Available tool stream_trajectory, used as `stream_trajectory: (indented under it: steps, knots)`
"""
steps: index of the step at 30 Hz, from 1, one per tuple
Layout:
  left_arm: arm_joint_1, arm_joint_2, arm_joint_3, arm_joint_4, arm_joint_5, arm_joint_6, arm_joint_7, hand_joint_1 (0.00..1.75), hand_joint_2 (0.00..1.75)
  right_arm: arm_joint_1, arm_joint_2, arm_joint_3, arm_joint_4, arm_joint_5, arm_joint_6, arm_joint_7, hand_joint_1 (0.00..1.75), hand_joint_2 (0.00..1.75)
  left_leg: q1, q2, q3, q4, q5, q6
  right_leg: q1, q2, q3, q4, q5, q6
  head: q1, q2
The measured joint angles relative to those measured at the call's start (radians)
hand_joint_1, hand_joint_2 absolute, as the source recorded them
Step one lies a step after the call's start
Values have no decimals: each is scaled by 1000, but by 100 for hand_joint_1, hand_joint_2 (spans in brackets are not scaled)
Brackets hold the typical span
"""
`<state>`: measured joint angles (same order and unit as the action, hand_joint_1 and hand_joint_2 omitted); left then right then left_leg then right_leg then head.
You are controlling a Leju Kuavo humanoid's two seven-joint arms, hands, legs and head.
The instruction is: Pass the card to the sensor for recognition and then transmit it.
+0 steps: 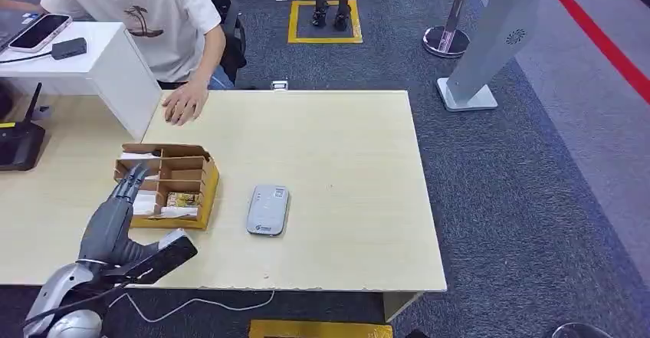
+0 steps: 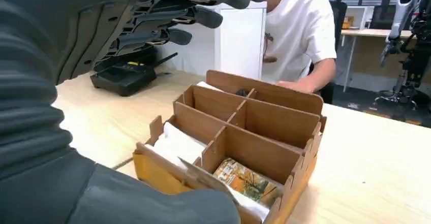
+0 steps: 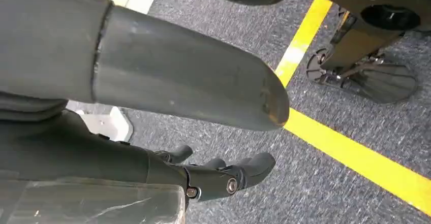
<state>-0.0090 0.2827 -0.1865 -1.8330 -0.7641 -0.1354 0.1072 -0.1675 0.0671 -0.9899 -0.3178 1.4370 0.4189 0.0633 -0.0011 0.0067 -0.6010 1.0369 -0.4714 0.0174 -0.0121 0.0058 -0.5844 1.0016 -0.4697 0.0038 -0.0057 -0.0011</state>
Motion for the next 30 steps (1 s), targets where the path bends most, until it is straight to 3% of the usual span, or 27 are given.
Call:
stream_trajectory:
  steps: [5,10,12,17,21,30]
  knots:
    - [15,-12,10,-10,-10,-4,0,0,175,1,0,-3,0,2,0,0,0,0,0,0,0,0,0,0,0,0,1,0,0,0,-1,0]
    - [62,-10,31,-11,-87,-39,21,0,175,4,0,-4,0,3,0,1,0,0,0,0,1,0,0,0,0,0,1,0,0,0,-1,0]
    - [92,-15,40,-12,-105,-25,16,0,175,8,0,-4,0,3,0,2,0,0,0,0,1,0,0,0,0,0,0,0,0,0,-1,0]
    - [135,-108,51,-31,-155,68,-11,0,175,25,0,-9,0,1,0,-2,0,0,0,-2,0,0,0,1,0,-2,1,0,-1,1,-1,0]
    - [158,-172,51,-46,-185,90,-12,0,175,43,0,-14,0,1,0,-8,0,0,0,-2,0,0,-1,1,0,-2,1,0,-1,1,-1,0]
    - [173,-217,59,-55,-195,90,-13,0,175,51,0,-21,0,1,0,-9,0,0,0,-2,0,0,0,1,0,-2,1,0,-1,1,-1,0]
